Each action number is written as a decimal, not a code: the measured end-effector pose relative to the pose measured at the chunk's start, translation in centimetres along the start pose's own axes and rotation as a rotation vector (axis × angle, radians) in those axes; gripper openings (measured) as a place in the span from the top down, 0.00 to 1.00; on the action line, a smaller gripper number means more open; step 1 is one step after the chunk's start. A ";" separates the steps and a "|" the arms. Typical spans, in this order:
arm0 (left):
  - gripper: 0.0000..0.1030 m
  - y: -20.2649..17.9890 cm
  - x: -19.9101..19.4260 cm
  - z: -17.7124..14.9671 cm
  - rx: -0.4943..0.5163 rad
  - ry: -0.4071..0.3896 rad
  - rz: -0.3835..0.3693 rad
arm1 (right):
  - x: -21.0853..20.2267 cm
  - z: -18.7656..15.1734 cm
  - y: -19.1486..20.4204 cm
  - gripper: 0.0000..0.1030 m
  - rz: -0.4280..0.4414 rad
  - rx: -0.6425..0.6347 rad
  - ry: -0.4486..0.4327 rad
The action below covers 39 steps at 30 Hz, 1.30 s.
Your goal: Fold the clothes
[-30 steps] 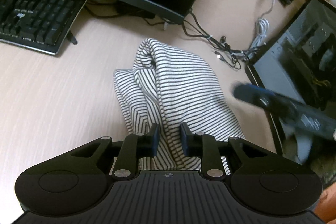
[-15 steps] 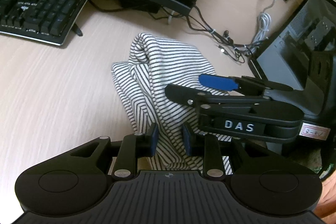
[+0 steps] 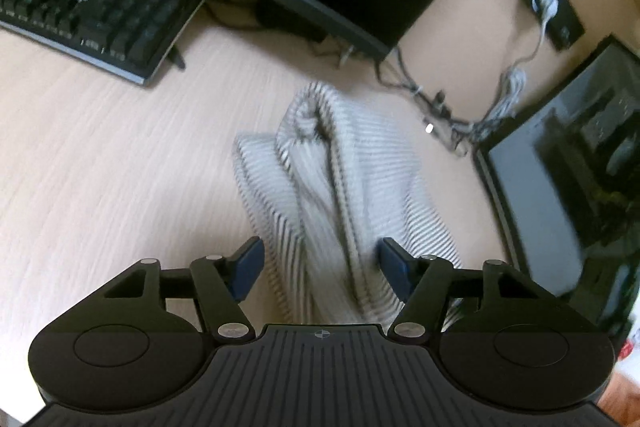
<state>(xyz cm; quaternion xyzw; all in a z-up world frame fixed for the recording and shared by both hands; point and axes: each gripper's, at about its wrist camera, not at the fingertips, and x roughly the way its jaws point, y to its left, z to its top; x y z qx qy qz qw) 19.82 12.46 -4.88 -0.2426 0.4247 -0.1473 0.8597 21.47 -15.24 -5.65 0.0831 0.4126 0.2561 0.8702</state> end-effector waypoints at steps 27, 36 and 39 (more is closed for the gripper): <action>0.40 2.3 -6.1 8.2 0.090 -0.281 0.171 | 8.5 4.7 7.4 0.31 0.069 -0.219 0.030; 0.41 3.4 0.8 9.0 0.069 -0.164 0.068 | 7.6 4.3 6.8 0.31 0.061 -0.233 0.023; 0.54 5.7 2.1 8.3 0.008 -0.141 0.080 | 6.6 4.6 6.5 0.29 0.051 -0.232 0.011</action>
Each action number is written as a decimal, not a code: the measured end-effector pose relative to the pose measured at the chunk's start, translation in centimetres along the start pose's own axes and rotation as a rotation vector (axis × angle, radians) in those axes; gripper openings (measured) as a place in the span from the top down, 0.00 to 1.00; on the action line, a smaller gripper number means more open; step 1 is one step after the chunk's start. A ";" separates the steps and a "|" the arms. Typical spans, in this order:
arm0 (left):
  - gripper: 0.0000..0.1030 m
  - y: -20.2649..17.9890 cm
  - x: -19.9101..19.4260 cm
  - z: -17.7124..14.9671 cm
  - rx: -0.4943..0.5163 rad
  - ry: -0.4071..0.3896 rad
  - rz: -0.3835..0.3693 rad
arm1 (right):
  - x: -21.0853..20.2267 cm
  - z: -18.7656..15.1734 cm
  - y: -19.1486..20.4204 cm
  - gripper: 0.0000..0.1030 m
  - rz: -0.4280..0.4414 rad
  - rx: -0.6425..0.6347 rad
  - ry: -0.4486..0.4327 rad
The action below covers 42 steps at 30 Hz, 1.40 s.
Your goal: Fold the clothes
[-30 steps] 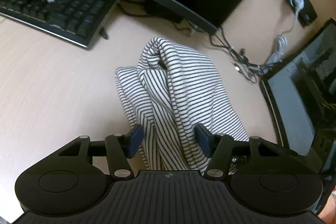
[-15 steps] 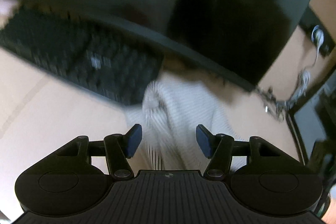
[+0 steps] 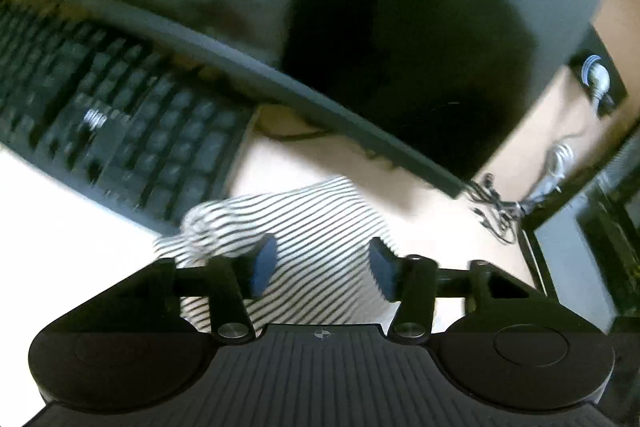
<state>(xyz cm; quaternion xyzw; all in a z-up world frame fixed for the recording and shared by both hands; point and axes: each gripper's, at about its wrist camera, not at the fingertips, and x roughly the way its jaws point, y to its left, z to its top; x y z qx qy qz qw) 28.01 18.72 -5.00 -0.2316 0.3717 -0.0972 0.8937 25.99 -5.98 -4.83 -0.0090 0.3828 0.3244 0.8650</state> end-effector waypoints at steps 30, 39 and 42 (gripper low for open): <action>0.48 -0.4 -1.7 -0.9 0.031 -0.038 0.014 | 2.7 0.3 1.2 0.03 -0.084 -0.088 0.058; 0.43 -0.4 -2.7 -3.5 -0.003 0.004 -0.085 | 2.4 1.4 1.4 0.00 -0.082 -0.170 0.035; 0.44 0.7 -2.2 -4.0 -0.045 0.027 -0.094 | 1.5 2.4 0.5 0.00 -0.098 -0.176 0.003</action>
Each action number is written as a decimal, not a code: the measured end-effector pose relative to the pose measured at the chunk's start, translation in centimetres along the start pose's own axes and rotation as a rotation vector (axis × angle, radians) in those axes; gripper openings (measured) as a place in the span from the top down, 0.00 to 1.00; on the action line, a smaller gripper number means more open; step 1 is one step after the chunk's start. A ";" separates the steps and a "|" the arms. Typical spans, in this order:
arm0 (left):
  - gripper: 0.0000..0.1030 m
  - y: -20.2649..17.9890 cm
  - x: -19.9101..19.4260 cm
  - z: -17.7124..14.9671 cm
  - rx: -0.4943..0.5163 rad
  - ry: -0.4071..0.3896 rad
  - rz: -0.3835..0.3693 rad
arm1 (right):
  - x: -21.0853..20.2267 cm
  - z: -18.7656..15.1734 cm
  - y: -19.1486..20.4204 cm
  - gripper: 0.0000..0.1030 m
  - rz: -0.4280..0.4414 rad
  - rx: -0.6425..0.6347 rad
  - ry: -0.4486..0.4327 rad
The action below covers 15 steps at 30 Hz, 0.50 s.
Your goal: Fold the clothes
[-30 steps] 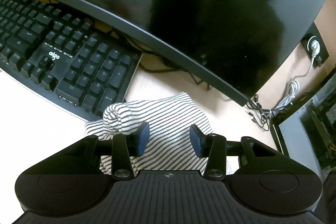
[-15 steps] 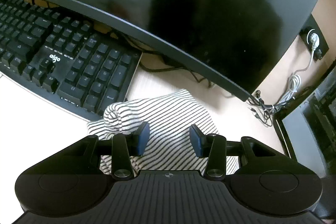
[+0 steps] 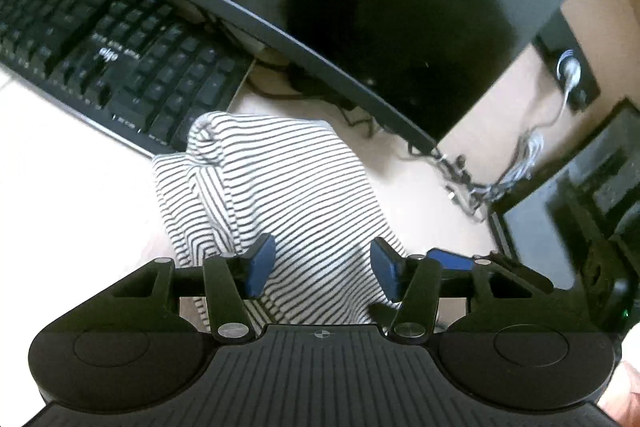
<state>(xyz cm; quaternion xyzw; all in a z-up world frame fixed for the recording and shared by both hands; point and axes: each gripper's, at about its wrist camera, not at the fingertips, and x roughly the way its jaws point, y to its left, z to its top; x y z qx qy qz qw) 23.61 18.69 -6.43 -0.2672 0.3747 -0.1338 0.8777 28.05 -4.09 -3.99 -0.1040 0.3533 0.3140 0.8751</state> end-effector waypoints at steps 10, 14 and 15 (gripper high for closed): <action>0.44 0.4 -0.1 -0.2 0.035 0.011 -0.001 | 2.7 5.6 -2.3 0.00 -0.026 0.150 -0.058; 0.44 0.5 -0.2 -0.3 0.056 0.017 0.002 | 7.0 6.4 -1.3 0.00 -0.066 0.147 0.047; 0.44 0.6 -0.2 -0.4 0.062 0.018 0.003 | 7.5 6.6 -1.2 0.00 -0.070 0.147 0.066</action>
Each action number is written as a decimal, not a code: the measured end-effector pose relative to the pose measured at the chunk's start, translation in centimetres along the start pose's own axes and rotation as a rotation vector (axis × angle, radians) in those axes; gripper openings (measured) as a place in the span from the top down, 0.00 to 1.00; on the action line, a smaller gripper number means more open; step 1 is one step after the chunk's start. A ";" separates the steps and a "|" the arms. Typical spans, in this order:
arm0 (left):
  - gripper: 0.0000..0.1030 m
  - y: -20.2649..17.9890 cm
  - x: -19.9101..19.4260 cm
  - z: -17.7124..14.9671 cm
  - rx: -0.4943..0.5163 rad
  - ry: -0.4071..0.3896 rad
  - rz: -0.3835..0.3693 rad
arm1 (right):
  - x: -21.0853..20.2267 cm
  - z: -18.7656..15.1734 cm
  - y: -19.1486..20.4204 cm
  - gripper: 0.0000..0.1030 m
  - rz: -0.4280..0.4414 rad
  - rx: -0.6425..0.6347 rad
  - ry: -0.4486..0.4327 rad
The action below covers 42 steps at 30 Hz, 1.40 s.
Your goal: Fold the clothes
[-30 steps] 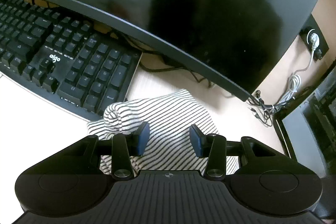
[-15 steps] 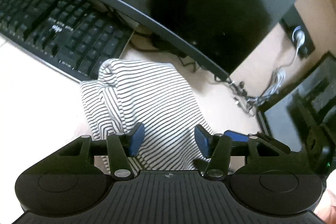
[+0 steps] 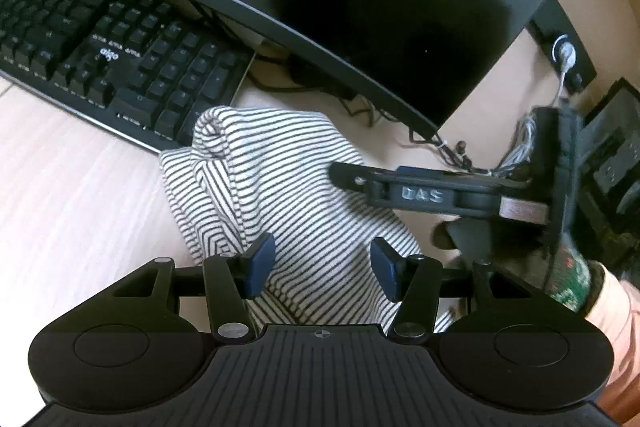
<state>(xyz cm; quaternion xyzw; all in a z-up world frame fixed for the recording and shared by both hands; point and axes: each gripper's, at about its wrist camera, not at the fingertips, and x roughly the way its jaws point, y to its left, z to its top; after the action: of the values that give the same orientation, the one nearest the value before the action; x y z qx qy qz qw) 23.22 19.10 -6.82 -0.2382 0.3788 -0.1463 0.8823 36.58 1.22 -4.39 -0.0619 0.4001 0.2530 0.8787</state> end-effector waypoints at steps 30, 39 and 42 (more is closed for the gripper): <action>0.36 1.6 0.2 -0.5 0.029 -0.001 -0.084 | -5.6 -2.3 2.9 0.00 -0.066 0.129 -0.050; 0.03 -1.8 -0.8 -2.7 0.035 -0.085 0.053 | -10.4 -8.5 -2.1 0.00 -0.038 0.303 -0.042; 0.03 -2.0 -2.1 -4.5 -0.046 -0.128 0.107 | -11.3 -10.4 -3.3 0.00 -0.014 0.312 -0.013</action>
<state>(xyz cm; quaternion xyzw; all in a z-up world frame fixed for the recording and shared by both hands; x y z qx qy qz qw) 18.35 16.91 -7.20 -0.2468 0.3369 -0.0744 0.9056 25.03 -9.31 -3.39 0.0744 0.4283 0.1821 0.8820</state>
